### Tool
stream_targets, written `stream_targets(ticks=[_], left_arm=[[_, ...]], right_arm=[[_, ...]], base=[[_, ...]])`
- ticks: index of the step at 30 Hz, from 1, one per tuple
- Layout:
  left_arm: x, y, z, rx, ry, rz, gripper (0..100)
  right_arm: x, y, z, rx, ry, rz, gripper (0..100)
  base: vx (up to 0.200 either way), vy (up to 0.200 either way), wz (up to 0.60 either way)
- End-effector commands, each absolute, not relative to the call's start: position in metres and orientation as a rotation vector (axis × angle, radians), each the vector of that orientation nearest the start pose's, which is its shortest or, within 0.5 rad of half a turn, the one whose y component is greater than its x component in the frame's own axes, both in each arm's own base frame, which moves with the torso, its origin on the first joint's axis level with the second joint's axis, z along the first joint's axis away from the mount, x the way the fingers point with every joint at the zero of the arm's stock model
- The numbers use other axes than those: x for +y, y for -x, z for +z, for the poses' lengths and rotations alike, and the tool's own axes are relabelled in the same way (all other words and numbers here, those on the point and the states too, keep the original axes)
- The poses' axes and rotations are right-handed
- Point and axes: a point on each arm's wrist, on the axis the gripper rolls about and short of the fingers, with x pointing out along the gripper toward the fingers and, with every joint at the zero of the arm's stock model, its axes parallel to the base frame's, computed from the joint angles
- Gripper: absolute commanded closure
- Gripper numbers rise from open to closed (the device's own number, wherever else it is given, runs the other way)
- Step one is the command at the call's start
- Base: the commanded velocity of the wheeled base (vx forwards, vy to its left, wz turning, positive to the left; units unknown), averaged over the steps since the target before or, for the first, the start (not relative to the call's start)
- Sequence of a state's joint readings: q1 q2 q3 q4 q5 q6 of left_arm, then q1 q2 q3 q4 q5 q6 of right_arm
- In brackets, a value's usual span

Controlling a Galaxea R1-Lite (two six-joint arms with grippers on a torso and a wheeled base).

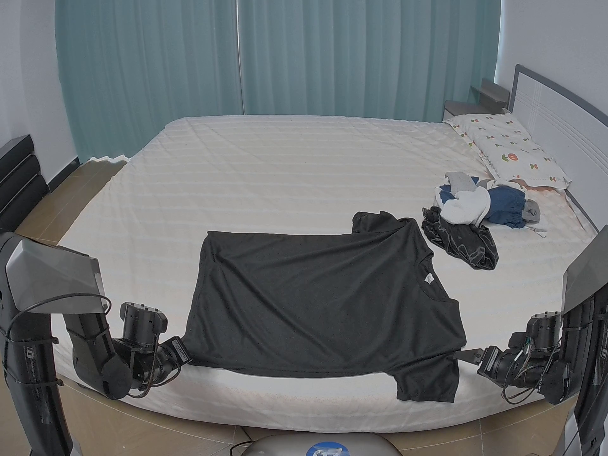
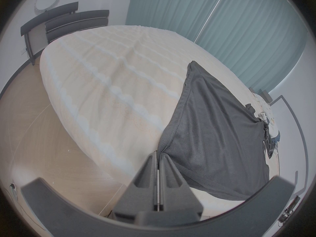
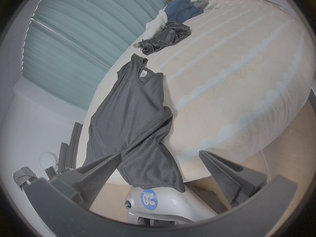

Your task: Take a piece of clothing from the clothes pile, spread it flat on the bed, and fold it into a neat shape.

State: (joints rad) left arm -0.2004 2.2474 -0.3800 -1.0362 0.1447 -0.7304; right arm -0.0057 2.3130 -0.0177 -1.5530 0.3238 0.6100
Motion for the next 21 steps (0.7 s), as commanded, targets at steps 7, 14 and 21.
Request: stream_targets(ticks=[7,14,21], left_arm=[[-0.049,-0.266,-0.016,0.771,0.516,0.231,100],[-0.045,-0.268,-0.003,0.738,0.516,0.230,100],[-0.043,-0.272,0.005,0.700,0.534,0.227,100]], right_arm=[[0.006,-0.214,-0.031,0.830,-0.682,0.071,0],[0.007,-0.214,-0.032,0.833,-0.670,0.078,0],[0.007,-0.214,-0.032,0.833,-0.670,0.078,0]], base=[[0.000,0.000,0.00],[0.000,0.000,0.00],[0.000,0.000,0.00]])
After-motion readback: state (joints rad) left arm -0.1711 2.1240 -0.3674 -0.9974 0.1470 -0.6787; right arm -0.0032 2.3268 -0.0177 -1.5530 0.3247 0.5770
